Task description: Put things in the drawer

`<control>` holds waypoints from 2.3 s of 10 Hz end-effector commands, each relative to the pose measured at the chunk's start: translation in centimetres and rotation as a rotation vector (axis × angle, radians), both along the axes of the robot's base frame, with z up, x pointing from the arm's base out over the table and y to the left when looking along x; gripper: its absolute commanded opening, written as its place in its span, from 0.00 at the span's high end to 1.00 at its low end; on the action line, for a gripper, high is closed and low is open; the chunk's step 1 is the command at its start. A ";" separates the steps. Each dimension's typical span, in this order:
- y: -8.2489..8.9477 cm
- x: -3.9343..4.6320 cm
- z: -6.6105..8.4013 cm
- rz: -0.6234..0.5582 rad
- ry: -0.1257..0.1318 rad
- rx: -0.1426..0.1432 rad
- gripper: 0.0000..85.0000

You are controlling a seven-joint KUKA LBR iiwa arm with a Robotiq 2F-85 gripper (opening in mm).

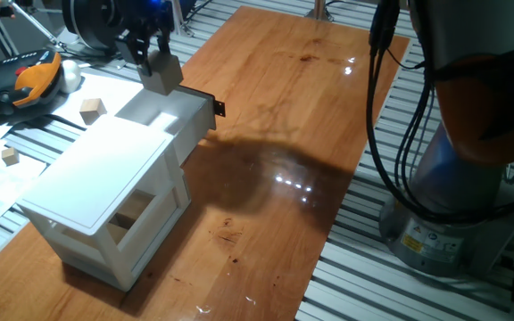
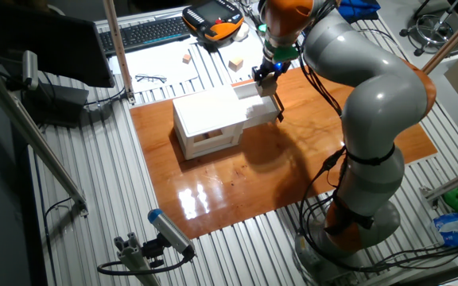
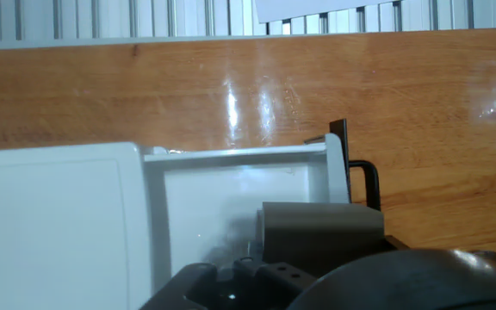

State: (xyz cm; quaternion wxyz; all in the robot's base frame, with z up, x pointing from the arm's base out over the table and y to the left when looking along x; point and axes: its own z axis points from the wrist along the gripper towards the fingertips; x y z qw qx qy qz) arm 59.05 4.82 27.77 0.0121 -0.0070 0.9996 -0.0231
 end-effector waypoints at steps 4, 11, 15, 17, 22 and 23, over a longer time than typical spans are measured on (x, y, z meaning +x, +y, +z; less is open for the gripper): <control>0.0 0.00 0.0 -0.013 -0.003 -0.018 1.00; 2.1 -0.49 -0.8 0.006 0.004 0.052 1.00; 3.3 -0.30 -1.4 0.055 0.028 -0.007 1.00; 2.9 -0.16 -2.1 0.061 0.030 0.007 1.00; 3.3 -0.46 -4.1 0.043 0.016 0.019 1.00; 3.5 -0.60 -4.2 0.039 0.013 0.019 1.00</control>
